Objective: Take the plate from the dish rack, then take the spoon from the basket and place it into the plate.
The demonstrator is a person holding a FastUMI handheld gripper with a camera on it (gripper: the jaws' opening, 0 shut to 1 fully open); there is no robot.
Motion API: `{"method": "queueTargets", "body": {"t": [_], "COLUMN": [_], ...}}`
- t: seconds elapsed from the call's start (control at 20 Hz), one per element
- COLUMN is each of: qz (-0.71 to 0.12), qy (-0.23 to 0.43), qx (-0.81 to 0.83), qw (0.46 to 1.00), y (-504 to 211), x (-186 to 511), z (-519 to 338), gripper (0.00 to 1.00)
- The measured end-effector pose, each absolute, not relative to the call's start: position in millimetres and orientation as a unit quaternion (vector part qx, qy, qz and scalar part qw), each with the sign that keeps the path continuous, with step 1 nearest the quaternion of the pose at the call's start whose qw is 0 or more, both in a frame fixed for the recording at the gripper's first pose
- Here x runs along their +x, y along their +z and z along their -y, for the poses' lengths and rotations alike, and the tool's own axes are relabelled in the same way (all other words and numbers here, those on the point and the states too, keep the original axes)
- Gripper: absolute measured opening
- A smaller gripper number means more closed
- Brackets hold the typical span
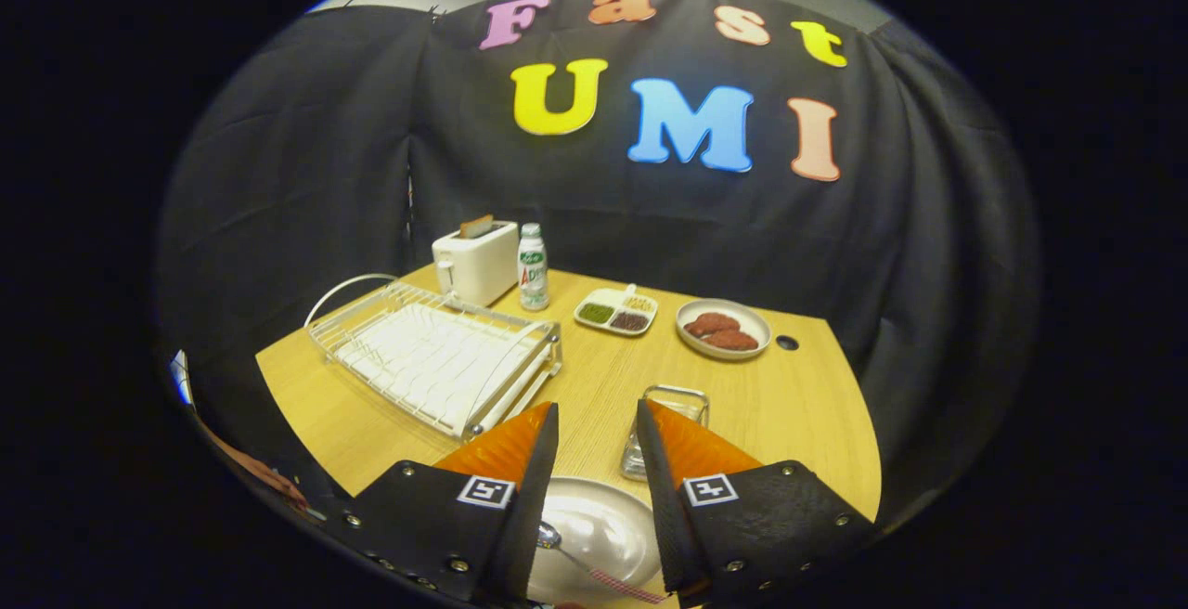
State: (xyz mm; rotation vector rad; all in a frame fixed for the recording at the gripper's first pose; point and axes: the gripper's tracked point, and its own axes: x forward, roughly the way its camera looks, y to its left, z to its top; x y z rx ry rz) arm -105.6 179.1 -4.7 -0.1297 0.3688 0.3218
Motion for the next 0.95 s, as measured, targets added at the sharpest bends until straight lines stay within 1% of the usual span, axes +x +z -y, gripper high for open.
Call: {"method": "queueTargets", "body": {"t": [0.15,0.35,0.4,0.5,0.75,0.95], "qz": [-0.116,-0.034,-0.010,0.027,0.029,0.014], "qy": [0.113,0.073,0.065,0.059,0.042,0.033], "qx": [-0.030,-0.009,-0.004,0.006,-0.002,0.004], "qw": [0.986,0.997,0.998,0.998,0.999,0.999], "y": [54,129,147,170,165,148], "x": [-92,-88,-90,-92,-96,-99], "z": [-155,-129,-124,-120,-104,-90], "gripper": [0.52,0.52,0.54,0.96,0.96,0.96]}}
